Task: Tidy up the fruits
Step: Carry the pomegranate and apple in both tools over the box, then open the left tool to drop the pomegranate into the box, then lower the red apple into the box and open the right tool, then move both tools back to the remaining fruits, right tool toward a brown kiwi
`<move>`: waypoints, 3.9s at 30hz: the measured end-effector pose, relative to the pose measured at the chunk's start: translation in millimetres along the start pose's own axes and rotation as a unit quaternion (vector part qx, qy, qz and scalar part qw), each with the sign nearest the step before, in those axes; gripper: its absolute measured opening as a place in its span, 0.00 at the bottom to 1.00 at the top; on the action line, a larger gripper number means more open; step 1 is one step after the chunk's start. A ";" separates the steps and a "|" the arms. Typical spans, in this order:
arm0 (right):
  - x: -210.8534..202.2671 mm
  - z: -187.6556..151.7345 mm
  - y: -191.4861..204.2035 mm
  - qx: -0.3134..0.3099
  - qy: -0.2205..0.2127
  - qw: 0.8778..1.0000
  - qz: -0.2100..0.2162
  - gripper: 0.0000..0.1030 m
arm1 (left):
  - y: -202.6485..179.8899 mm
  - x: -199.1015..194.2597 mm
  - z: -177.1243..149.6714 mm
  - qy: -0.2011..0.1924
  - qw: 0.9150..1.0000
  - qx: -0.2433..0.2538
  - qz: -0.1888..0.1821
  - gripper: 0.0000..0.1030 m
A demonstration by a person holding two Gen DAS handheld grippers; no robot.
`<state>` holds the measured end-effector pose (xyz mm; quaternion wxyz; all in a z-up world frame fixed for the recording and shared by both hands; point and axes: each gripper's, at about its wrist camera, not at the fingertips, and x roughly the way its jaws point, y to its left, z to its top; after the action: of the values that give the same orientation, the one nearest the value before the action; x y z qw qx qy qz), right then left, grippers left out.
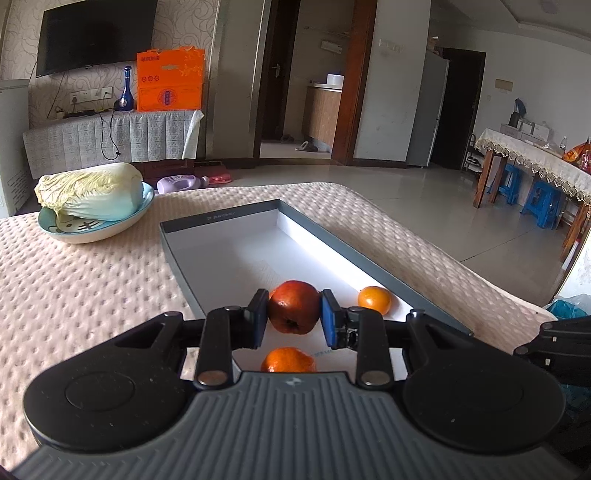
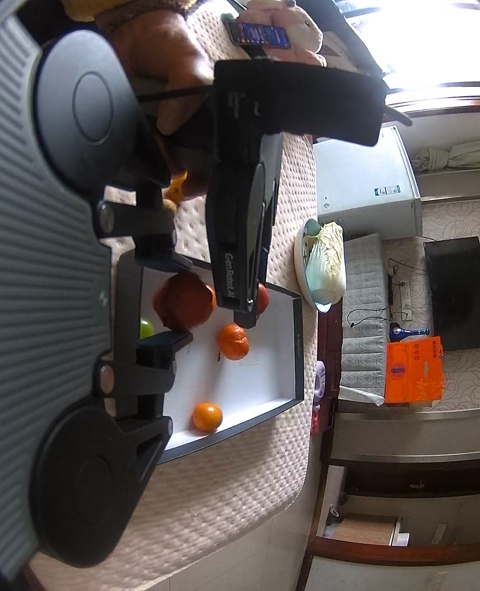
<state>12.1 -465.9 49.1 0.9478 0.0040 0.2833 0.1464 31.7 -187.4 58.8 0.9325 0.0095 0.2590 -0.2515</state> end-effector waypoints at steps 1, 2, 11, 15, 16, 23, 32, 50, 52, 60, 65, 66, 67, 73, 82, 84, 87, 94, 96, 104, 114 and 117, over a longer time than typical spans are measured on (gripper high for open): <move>-0.7 -0.2 -0.6 0.001 0.000 1.000 -0.001 0.36 | -1.2 2.8 0.4 0.001 1.000 0.003 0.000 0.34; -1.6 -0.2 -1.0 0.000 -0.001 1.000 -0.002 0.36 | -3.0 6.1 0.4 0.002 1.000 0.005 0.000 0.34; -2.0 -2.3 -9.4 0.003 0.003 1.000 -0.013 0.36 | -12.3 28.9 6.4 0.001 1.000 -0.002 -0.018 0.34; -2.8 -4.3 -14.7 0.005 0.008 1.000 -0.019 0.36 | -19.9 38.7 8.4 0.001 1.000 -0.005 -0.024 0.34; -2.8 -4.9 -16.1 0.006 0.010 1.000 -0.020 0.36 | -21.8 40.8 8.7 0.001 1.000 -0.005 -0.026 0.34; -4.8 -8.4 -24.3 0.014 0.015 0.999 -0.027 0.36 | -32.9 48.1 10.1 -0.001 0.999 -0.004 -0.033 0.39; -5.1 -7.1 -28.3 0.023 0.011 0.999 -0.028 0.36 | -29.3 36.1 16.7 -0.018 1.000 -0.004 -0.018 0.53; 19.7 2.3 -16.2 0.042 0.011 0.999 -0.032 0.36 | 1.2 -32.8 18.3 -0.040 0.999 0.003 0.014 0.57; 24.0 3.4 -14.0 0.044 0.012 0.999 -0.029 0.36 | 5.5 -45.1 14.8 -0.038 0.999 0.002 0.023 0.57; 38.8 7.9 -6.5 0.056 0.014 0.998 -0.019 0.36 | 25.8 -116.1 1.8 -0.036 0.998 -0.019 0.055 0.57; 41.1 11.5 -10.1 0.076 0.005 0.997 -0.017 0.36 | 37.4 -159.1 -10.5 -0.034 0.995 -0.041 0.079 0.57; 40.7 11.8 -10.1 0.078 0.003 0.997 -0.015 0.36 | 39.1 -165.6 -13.2 -0.034 0.995 -0.049 0.078 0.57; 39.9 12.3 -9.2 0.078 0.000 0.997 -0.014 0.36 | 39.8 -170.8 -15.9 -0.032 0.995 -0.055 0.075 0.57; 37.7 13.0 -11.7 0.084 -0.003 0.996 -0.018 0.36 | 34.1 -170.2 -29.4 -0.010 0.997 -0.048 0.063 0.57; 52.7 11.3 -24.2 0.101 0.012 0.994 -0.036 0.36 | 29.7 -146.9 -46.2 0.036 0.997 -0.018 0.067 0.57; 54.7 12.9 -24.7 0.099 0.010 0.994 -0.035 0.36 | 33.2 -148.7 -49.0 0.038 0.997 -0.015 0.069 0.57; 56.3 16.0 -25.1 0.099 0.006 0.995 -0.031 0.36 | 42.6 -150.3 -52.1 0.044 0.996 -0.016 0.075 0.57; 60.1 17.7 -19.3 0.100 0.002 0.994 -0.050 0.37 | 59.4 -147.6 -57.7 0.058 0.994 -0.027 0.093 0.58; 59.1 18.6 -18.1 0.101 -0.005 0.993 -0.055 0.37 | 61.4 -146.3 -59.7 0.062 0.993 -0.026 0.096 0.58; 66.9 17.6 -17.4 0.108 -0.004 0.992 -0.067 0.55 | 69.1 -140.3 -68.2 0.078 0.991 -0.020 0.109 0.58; 59.8 24.0 1.1 0.086 -0.034 0.994 -0.050 0.60 | 78.5 -138.0 -70.0 0.080 0.989 -0.026 0.122 0.58; 54.1 25.0 4.3 0.074 -0.043 0.996 -0.036 0.60 | 83.0 -137.6 -68.6 0.077 0.989 -0.032 0.124 0.58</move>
<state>67.4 -444.7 41.5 0.9609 0.0697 0.2525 0.0903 -63.6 -40.9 57.2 0.9336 0.0309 0.3348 -0.1236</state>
